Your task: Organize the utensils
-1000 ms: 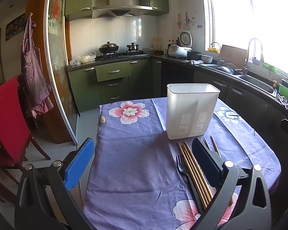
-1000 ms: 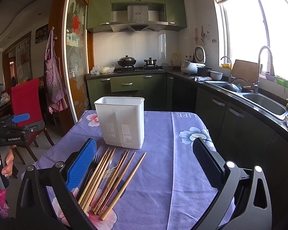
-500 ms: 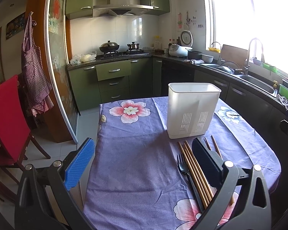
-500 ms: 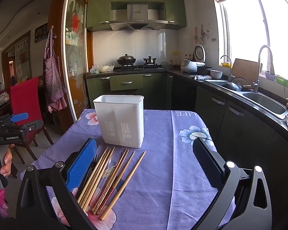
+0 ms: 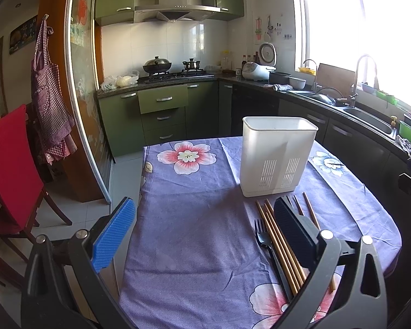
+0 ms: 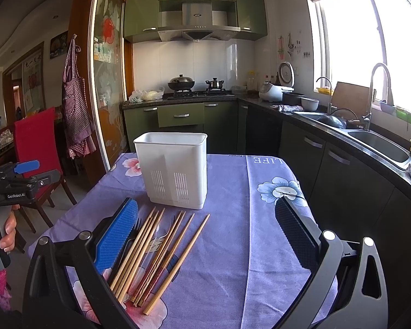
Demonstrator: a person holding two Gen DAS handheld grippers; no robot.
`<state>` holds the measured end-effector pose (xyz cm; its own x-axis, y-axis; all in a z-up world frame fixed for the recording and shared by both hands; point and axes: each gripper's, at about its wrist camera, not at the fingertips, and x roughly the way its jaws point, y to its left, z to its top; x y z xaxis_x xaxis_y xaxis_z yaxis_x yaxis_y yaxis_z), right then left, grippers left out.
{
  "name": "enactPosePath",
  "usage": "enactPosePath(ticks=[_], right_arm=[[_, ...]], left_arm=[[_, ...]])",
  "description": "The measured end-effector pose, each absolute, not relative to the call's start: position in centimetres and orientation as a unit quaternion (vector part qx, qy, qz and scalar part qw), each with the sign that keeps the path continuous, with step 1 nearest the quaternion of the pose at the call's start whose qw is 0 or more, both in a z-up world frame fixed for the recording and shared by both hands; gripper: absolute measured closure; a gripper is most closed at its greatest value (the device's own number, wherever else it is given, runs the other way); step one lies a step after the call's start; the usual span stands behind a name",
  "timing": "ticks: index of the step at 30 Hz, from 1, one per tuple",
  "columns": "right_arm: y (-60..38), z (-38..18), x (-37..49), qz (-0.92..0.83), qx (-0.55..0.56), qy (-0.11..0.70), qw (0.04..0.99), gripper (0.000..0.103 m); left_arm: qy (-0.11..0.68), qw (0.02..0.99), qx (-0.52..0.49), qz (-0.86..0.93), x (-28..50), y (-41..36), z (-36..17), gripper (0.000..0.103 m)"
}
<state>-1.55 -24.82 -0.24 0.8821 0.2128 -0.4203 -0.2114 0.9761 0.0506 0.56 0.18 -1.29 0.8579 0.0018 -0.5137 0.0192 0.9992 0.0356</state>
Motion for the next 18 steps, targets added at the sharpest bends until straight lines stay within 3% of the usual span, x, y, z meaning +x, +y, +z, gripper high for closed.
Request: enactPosePath(ticks=[18], right_arm=[[-24.99, -0.37, -1.34, 0.108, 0.003, 0.219, 0.97, 0.004]], left_arm=[[0.267, 0.963, 0.02, -0.006, 0.6, 0.25, -1.19, 0.007]])
